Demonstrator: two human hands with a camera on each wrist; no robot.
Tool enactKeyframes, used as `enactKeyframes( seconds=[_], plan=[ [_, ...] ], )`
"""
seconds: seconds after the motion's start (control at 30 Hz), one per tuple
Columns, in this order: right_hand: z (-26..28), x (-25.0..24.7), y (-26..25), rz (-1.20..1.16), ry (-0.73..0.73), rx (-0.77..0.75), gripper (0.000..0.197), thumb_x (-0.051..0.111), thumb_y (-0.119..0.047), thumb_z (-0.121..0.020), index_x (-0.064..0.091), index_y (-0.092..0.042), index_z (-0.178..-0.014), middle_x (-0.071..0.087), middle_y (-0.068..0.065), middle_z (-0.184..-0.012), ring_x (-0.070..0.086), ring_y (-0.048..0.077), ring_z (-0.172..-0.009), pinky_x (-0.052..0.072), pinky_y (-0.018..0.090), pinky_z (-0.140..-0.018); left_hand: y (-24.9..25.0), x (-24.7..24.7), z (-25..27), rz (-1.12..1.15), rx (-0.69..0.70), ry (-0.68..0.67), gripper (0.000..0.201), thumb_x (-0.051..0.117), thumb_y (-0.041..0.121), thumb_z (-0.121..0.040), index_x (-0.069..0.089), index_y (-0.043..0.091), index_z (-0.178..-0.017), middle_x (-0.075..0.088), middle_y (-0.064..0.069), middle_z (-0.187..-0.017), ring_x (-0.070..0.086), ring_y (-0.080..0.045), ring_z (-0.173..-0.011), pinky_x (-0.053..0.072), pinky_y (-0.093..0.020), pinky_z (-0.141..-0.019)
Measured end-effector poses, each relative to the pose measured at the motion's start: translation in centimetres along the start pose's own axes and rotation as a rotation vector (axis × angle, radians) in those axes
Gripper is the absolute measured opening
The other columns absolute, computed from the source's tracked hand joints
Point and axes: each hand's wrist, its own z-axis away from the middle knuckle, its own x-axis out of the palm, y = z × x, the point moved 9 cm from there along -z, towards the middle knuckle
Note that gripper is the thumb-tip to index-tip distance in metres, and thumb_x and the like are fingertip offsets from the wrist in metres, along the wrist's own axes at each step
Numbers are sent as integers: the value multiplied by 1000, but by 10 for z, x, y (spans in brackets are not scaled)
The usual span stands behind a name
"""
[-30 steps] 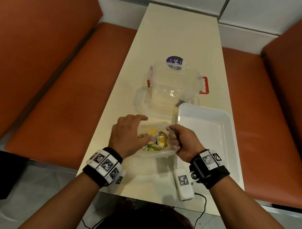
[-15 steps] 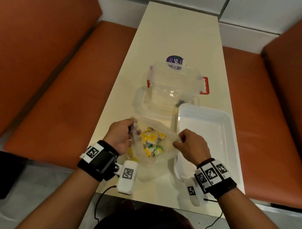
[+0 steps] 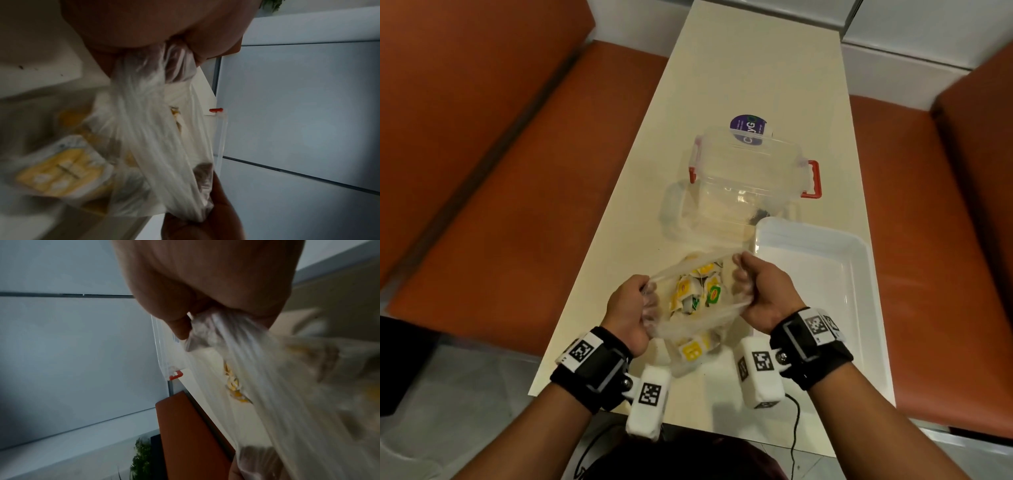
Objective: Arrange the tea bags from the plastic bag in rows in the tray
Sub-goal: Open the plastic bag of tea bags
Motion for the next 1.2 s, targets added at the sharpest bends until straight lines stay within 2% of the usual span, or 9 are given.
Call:
enactKeyframes(
  seconds=[0.17,0.27,0.33,0.43,0.5,0.6,0.77,1.0,1.2],
  plan=[
    [-7,4,-9,274,68,-74,35,52,-35,-97,59,-20,-66,37,-7,-52,27,8,-42,22,19,-34,1,-14,0,-97,86,137,29,46,26,-99,51,20,-71,40,5,-52,37,-12,-40,30,-18,-46],
    [-2,7,-16,502,95,-117,37,50,-37,-96,57,-21,-63,37,-7,-51,28,9,-41,22,21,-37,23,-17,2,-350,272,215,24,51,44,-97,57,22,-104,64,-4,-98,62,-21,-84,51,-35,-71],
    [0,8,-20,634,110,-150,37,49,-37,-96,58,-22,-63,39,-8,-51,30,10,-42,22,23,-42,45,-12,9,-572,475,241,29,57,52,-93,50,32,-114,61,-2,-115,58,-21,-103,49,-40,-88],
    [1,11,-25,774,118,-222,38,47,-37,-98,60,-22,-65,41,-7,-51,33,11,-45,23,26,-46,69,19,29,-921,859,139,37,72,40,-85,48,46,-113,52,3,-123,49,-19,-113,43,-38,-92],
    [3,14,-28,858,125,-266,40,45,-38,-99,60,-21,-66,42,-6,-54,34,12,-47,24,26,-46,68,38,31,-1240,947,95,31,69,32,-85,57,47,-109,49,7,-130,45,-22,-120,42,-40,-95],
    [7,22,-37,1046,113,-373,40,41,-32,-103,62,-17,-74,45,-9,-58,37,12,-51,28,25,-50,62,46,18,-1599,853,106,49,56,14,-89,57,46,-127,48,7,-137,47,-23,-121,43,-41,-95],
    [13,20,-48,1286,223,-501,30,48,-43,-100,60,-16,-106,60,-5,-83,58,16,-78,45,34,-76,68,43,3,-1562,742,40,69,47,1,-89,38,35,-148,50,0,-136,58,-25,-111,44,-30,-78],
    [51,41,-38,1835,110,-796,43,65,-25,-88,40,-34,-122,41,-1,-126,50,17,-74,40,30,-53,65,41,-2,-1669,603,10,77,56,23,-88,19,38,-153,44,0,-142,57,-27,-115,46,-36,-85],
    [48,26,-24,2177,111,-589,30,53,-20,-97,53,-30,-126,43,3,-122,53,22,-78,43,31,-60,52,36,6,-1873,493,-7,112,71,44,-79,-9,32,-156,31,-5,-149,57,-30,-116,43,-37,-80]
  ],
)
